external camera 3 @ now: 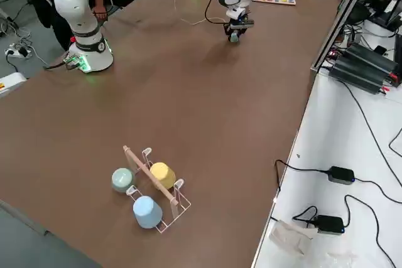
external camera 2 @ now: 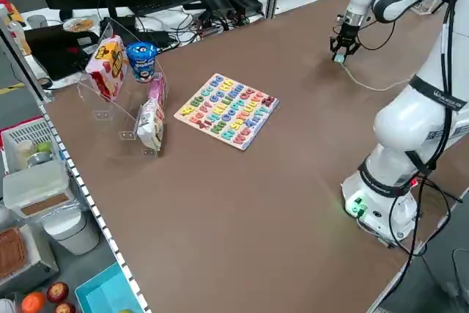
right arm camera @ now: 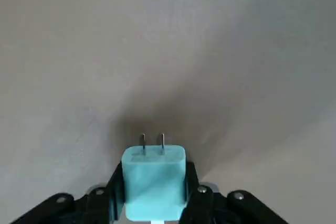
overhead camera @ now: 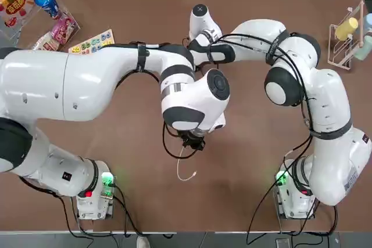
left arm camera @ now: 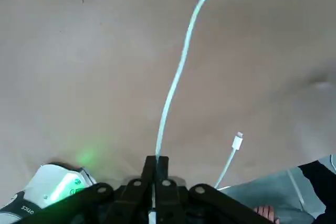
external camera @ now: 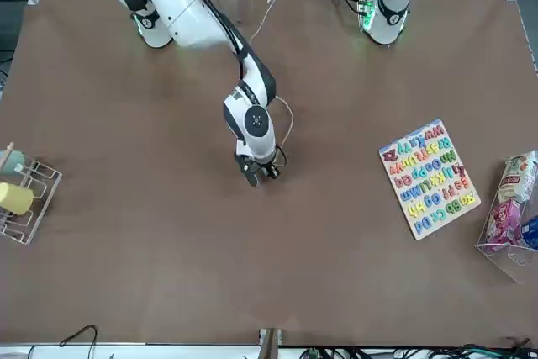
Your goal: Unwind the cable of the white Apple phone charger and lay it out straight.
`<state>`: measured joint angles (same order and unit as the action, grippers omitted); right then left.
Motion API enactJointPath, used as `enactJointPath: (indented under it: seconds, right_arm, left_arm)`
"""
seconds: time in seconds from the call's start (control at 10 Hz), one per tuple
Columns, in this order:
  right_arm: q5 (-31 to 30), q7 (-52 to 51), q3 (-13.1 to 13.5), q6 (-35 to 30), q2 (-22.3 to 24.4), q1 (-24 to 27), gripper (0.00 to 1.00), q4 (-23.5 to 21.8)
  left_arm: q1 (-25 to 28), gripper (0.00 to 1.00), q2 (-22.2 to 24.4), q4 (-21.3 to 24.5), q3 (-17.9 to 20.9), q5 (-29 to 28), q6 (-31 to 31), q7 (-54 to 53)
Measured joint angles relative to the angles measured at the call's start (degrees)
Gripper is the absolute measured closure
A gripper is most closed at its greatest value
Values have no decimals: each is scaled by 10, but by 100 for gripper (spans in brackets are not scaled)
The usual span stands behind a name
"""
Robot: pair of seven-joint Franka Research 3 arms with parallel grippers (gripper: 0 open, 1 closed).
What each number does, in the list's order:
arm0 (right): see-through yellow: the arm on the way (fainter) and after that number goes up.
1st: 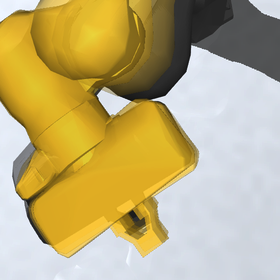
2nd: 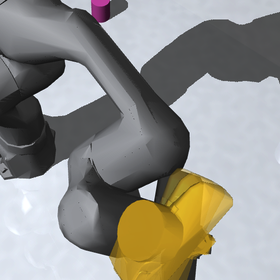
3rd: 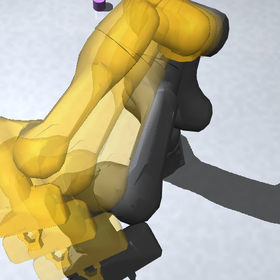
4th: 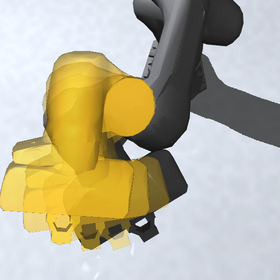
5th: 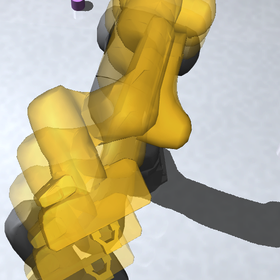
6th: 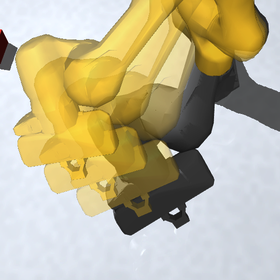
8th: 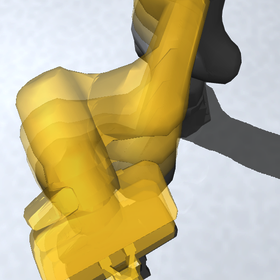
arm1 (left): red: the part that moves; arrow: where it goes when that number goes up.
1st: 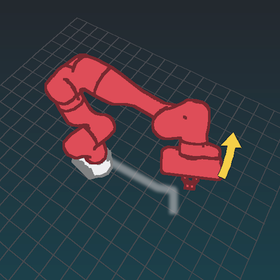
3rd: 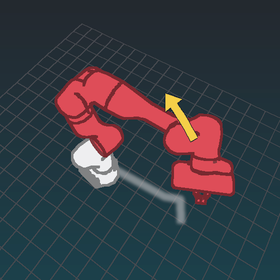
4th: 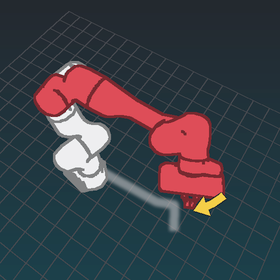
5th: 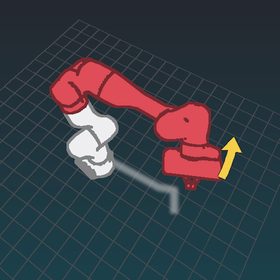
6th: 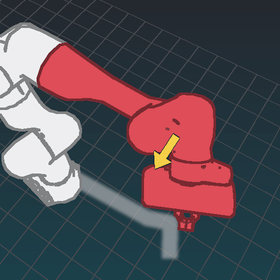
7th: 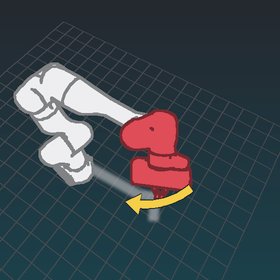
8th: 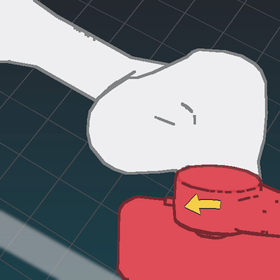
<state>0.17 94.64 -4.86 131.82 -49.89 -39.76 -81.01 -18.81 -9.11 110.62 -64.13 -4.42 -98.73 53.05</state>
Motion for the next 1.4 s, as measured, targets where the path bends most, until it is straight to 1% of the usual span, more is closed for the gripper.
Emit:
enactJointPath:
  seconds: [0.2, 0.3, 0.6, 0.9, 1.2, 1.4]
  right_arm:
    - [-5, -12, 2, 3, 0, 0, 52, 0]
    - [-10, -40, 5, 5, 0, 1, 52, 0]
    - [-15, -179, 10, 11, 0, 14, 52, 7]
    - [-15, -276, 11, 12, 1, 46, 52, 34]
    - [-15, -369, 11, 12, 1, 67, 52, 61]
    - [-15, -422, 11, 18, 0, 76, 52, 69]
  left_arm:
    - [1, 97, 0, 0, 0, 0, 0, 0]
    - [1, 97, 0, 0, 0, 0, 0, 0]
    - [1, 97, 0, 0, 0, 0, 0, 0]
    - [3, 97, 0, 0, 1, 0, 0, 0]
    - [33, 97, 0, -6, 3, 0, 0, -16]
    - [44, 97, -1, -7, 5, 0, 0, -22]
